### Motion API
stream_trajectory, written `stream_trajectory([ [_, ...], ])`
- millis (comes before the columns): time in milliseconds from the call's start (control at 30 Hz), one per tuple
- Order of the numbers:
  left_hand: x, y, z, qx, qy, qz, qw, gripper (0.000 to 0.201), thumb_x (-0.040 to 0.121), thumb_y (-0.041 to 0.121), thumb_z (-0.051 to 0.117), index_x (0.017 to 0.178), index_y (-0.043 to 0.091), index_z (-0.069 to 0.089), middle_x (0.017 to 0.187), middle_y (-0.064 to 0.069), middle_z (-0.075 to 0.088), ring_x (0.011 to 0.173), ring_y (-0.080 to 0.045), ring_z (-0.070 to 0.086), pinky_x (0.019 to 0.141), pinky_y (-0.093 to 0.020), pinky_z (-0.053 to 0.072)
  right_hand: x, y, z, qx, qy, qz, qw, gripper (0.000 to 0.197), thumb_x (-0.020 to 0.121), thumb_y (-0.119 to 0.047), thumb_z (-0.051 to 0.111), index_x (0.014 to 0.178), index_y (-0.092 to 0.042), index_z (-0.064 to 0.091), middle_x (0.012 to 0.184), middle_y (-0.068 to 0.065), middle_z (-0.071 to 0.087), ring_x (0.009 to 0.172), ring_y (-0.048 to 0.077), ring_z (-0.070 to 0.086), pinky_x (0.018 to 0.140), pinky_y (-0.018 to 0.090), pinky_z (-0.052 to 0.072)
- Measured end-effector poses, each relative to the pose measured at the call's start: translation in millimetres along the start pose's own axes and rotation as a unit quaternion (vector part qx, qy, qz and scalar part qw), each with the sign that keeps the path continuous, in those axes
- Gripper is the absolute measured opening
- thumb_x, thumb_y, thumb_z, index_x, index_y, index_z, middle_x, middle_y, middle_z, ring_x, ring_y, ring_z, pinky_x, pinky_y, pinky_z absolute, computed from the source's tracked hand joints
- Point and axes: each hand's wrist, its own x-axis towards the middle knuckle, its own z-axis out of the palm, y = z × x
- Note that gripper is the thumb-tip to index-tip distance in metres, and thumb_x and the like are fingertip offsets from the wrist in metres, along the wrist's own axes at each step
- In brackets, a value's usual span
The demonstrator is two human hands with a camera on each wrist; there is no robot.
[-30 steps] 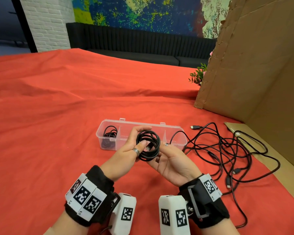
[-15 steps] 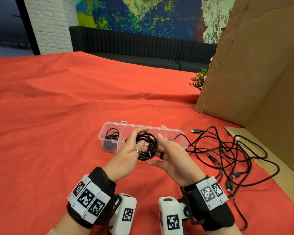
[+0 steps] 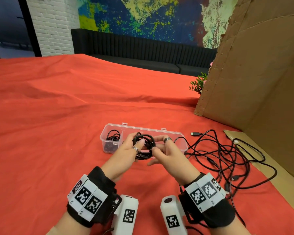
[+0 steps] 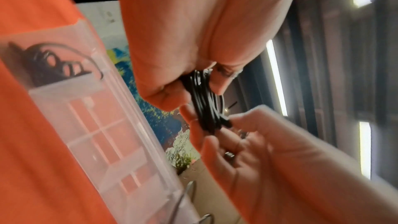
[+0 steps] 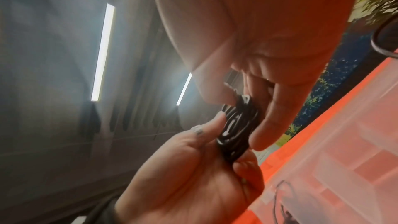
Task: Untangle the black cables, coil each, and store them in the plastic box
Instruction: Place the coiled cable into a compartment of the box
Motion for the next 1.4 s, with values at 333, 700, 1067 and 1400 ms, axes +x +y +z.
stream_trajectory([
  [333,-1.9,7.6,-12.1,-0.121,-0.12,-0.042,0.984,0.051,0.07,0.011,0.059,0.121,0.008,0.058,0.104,-0.013,0.067,0.09,-0.021,0.066,0.064,-0.021,0.049,8.1,-11.8,-4.3,-0.176,0.005,-0.052,0.983,0.034,0.09,0.003,0.036,0.112,-0.008,0.059,0.104,0.009,0.068,0.093,0.022,0.066,0.087,0.036,0.054],
  [700,0.0,7.1,-8.3,-0.218,-0.066,-0.067,0.971,0.036,0.068,-0.004,0.051,0.101,0.003,0.063,0.081,-0.004,0.063,0.056,-0.005,0.052,0.039,-0.015,0.025,3.7,-13.1,10.7,-0.163,0.105,-0.141,0.971,0.018,0.093,-0.003,0.049,0.101,-0.013,0.062,0.102,0.007,0.053,0.081,0.008,0.064,0.078,0.027,0.055],
  [1067,-2.7,8.9,-6.6,-0.251,-0.078,-0.099,0.96,0.023,0.081,0.027,0.054,0.085,0.02,0.075,0.079,0.003,0.065,0.06,-0.003,0.05,0.045,-0.017,0.028,5.8,-2.6,12.5,-0.159,0.156,-0.155,0.962,0.02,0.087,-0.016,0.056,0.082,-0.035,0.057,0.093,0.001,0.061,0.09,0.015,0.063,0.081,0.04,0.054],
  [1400,0.2,8.4,-4.7,-0.325,-0.026,-0.077,0.942,0.042,0.097,0.025,0.035,0.121,-0.005,0.052,0.118,-0.021,0.063,0.11,-0.032,0.06,0.082,-0.042,0.056,-1.9,-8.5,16.1,-0.253,0.157,-0.23,0.926,0.008,0.086,-0.009,0.058,0.087,-0.015,0.062,0.086,-0.008,0.056,0.083,0.004,0.055,0.073,0.008,0.041],
])
